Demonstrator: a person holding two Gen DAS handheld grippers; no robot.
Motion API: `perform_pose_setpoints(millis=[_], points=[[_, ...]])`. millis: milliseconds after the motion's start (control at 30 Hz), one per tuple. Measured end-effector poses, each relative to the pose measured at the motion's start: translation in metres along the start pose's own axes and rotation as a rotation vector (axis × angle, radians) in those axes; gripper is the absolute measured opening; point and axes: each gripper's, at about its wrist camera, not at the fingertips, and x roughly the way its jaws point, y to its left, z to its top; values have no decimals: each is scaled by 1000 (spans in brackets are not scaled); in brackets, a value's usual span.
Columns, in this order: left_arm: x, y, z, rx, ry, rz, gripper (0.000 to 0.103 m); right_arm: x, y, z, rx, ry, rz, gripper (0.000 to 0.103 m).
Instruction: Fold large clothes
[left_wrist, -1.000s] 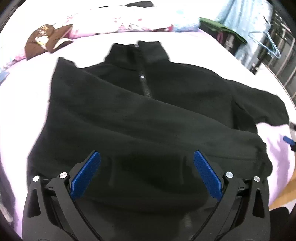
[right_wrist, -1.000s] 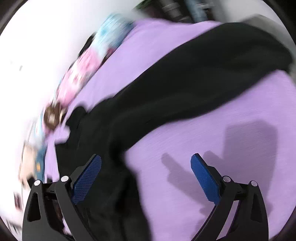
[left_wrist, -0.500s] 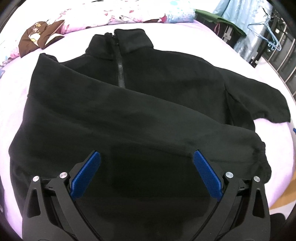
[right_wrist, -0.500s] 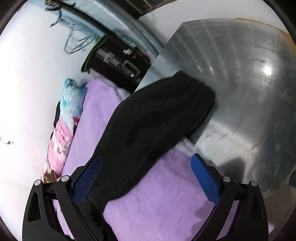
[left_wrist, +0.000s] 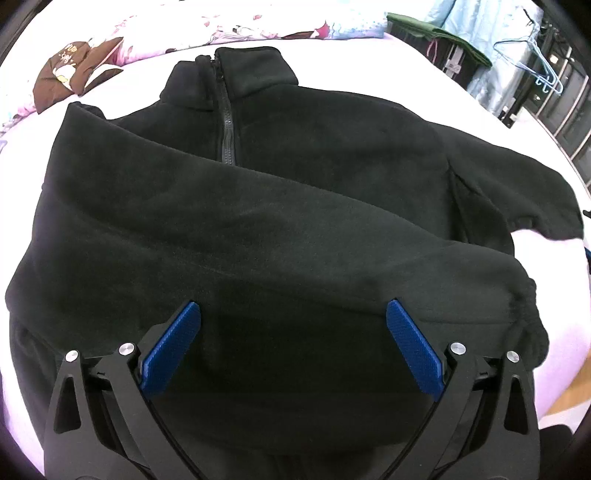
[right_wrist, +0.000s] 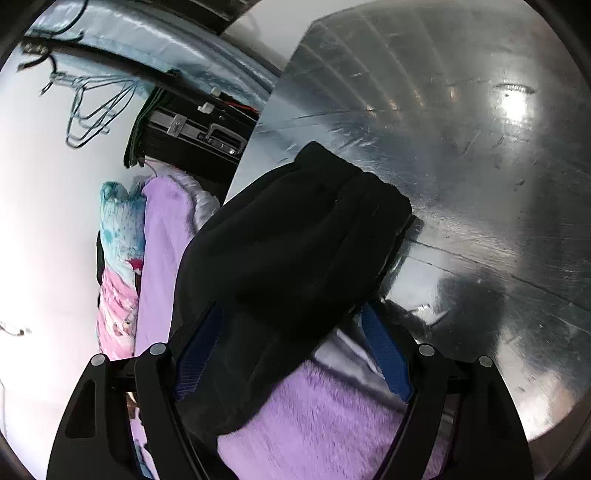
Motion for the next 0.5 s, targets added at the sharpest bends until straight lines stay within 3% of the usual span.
perform_pose_setpoints(millis=[167,333,400,500], points=[[1,1,-1,-5,6,-2,97,13,-6,7,76,-13,73,67],[-3,1,1,-9,4,-8,97,22,-6,5,60,-26,118,21],[-5,1,1,-14,0,-14,97,18,1,3,30,-49,125,14],[-14,1,4,-25,-14,-37,97,5,21,-4,-66,-98,98,12]])
